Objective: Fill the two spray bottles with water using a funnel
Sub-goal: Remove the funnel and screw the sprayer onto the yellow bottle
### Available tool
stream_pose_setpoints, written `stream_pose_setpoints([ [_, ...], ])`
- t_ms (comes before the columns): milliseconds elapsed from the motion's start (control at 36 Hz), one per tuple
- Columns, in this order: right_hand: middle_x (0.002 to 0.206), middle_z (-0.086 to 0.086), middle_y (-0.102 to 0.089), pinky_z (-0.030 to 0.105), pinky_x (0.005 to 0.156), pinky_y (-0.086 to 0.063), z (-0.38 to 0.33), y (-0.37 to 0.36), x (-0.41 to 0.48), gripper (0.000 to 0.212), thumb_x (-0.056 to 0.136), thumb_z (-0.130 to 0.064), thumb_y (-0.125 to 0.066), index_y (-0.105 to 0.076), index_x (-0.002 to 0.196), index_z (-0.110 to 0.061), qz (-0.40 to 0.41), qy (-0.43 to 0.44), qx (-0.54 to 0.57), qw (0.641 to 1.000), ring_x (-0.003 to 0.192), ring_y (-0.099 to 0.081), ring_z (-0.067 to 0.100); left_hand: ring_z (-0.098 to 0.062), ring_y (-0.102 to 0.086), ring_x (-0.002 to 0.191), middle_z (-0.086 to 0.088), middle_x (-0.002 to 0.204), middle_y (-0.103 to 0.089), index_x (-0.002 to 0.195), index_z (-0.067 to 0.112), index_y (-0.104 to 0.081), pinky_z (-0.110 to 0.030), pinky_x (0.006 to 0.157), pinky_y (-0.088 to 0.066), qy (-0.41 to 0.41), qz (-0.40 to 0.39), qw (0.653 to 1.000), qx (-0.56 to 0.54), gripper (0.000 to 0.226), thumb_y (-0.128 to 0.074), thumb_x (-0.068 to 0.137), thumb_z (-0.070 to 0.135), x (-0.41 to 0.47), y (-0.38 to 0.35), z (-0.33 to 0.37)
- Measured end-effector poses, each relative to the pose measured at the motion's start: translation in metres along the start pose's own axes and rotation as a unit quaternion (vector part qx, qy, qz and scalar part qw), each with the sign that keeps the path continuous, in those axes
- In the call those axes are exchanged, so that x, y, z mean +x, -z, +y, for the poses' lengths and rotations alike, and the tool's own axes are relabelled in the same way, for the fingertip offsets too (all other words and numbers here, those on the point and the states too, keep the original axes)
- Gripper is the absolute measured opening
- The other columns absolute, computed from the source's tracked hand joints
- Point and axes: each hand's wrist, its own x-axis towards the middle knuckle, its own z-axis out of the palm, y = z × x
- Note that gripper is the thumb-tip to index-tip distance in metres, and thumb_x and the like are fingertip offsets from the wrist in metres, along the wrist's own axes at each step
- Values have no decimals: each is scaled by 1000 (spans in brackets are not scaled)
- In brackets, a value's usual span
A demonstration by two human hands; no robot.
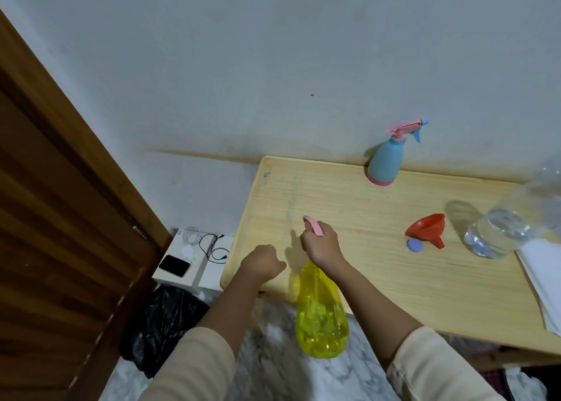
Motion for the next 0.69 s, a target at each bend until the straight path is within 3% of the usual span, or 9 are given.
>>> stream_pose_setpoints([
  [167,72,0,-45,25,52,-29,1,1,-2,14,79,-2,-45,-55,89,-1,3,-22,-8,1000,65,-39,20,-15,-28,52,1,65,-31,61,14,-30,-26,48,-21,7,2,1000,4,39,-51,91,28,2,0,-5],
  [278,71,7,-43,29,54,-29,0,1,-3,13,79,-2,-43,-47,70,-10,-7,-16,-14,1000,61,-36,20,-17,-33,55,-7,70,-44,63,13,-32,-26,48,-21,9,-2,1000,10,38,-51,91,29,4,0,-6],
  [306,72,8,-45,28,54,-30,1,0,-3,17,80,-3,-42,-50,73,-16,-10,-13,-16,1000,62,-38,20,-19,-38,58,-16,106,-52,64,12,-36,-26,48,-21,7,-2,1000,11,36,-51,91,30,4,0,-5],
  [333,73,7,-45,26,53,-31,1,0,-4,21,81,-3,-42,-53,79,-21,-11,-9,-14,1000,62,-39,19,-22,-44,61,10,99,-21,67,9,-41,-26,48,-21,5,-2,1000,11,34,-51,91,30,5,0,-6],
  [361,73,5,-44,24,52,-30,2,0,-4,23,82,-3,-42,-54,83,-23,-11,-3,-14,1000,61,-39,17,-22,-47,61,-16,105,-53,68,7,-43,-26,48,-21,7,-2,1000,9,34,-51,91,30,6,0,-6],
  [389,72,3,-43,23,52,-29,3,-1,-4,21,82,-3,-43,-52,82,-22,-10,1,-13,1000,61,-38,15,-20,-43,58,-9,70,-44,65,8,-40,-26,47,-21,7,-3,1000,9,36,-51,91,30,7,0,-7],
  [417,73,2,-44,24,53,-30,4,-1,-4,17,81,-2,-45,-50,81,-19,-7,0,-11,1000,62,-39,15,-17,-37,55,-5,66,-38,62,11,-35,-26,47,-21,9,-2,1000,8,38,-51,91,30,7,-1,-8],
  [556,83,8,-51,28,60,-35,8,-5,-5,13,81,-5,-48,-52,90,3,2,-25,-13,1000,70,-44,22,-18,-34,58,-3,69,-38,64,13,-34,-27,49,-23,14,2,1000,8,37,-51,91,31,10,-2,-11],
  [694,73,0,-44,22,54,-29,6,-9,-7,18,79,0,-43,-57,89,-6,-7,16,-32,999,64,-40,14,-19,-39,71,-11,86,-51,88,3,-54,-28,49,-25,-1,-3,1000,-7,29,-51,92,31,13,-1,-12],
])
